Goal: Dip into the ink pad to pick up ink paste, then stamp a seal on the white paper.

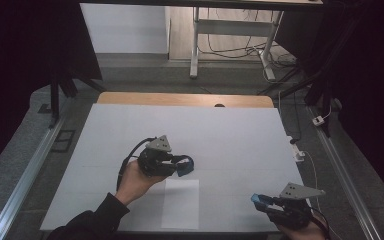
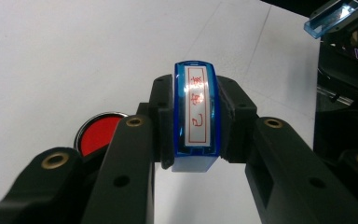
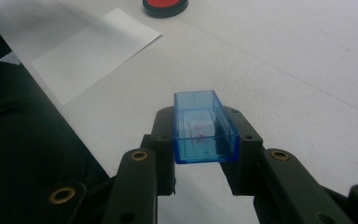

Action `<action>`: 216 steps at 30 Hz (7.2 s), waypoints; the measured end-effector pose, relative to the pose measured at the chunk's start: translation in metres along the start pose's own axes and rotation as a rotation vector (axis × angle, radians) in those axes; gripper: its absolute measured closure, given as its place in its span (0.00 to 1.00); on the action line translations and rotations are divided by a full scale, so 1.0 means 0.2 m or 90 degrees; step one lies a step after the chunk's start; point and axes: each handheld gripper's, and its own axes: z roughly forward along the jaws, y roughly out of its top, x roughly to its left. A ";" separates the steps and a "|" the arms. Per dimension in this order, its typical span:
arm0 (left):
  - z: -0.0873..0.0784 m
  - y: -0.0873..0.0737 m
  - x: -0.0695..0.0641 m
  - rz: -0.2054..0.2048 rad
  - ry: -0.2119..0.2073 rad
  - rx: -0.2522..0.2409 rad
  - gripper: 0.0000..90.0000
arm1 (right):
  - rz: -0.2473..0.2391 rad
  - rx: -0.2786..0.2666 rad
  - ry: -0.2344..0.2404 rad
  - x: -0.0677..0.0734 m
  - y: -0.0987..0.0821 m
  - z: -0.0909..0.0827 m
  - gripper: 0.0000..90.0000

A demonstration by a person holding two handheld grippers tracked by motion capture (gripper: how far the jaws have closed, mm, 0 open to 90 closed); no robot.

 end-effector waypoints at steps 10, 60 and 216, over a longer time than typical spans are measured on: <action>-0.03 -0.01 -0.06 0.000 -0.018 -0.013 0.78 | -0.001 0.001 0.001 0.00 0.00 0.00 0.76; 0.03 -0.20 -0.20 0.049 -0.008 0.029 0.78 | -0.010 0.006 0.003 0.01 0.00 0.00 0.76; -0.02 -0.14 -0.15 0.019 -0.031 0.010 0.78 | -0.014 0.020 0.017 0.01 0.00 0.01 0.76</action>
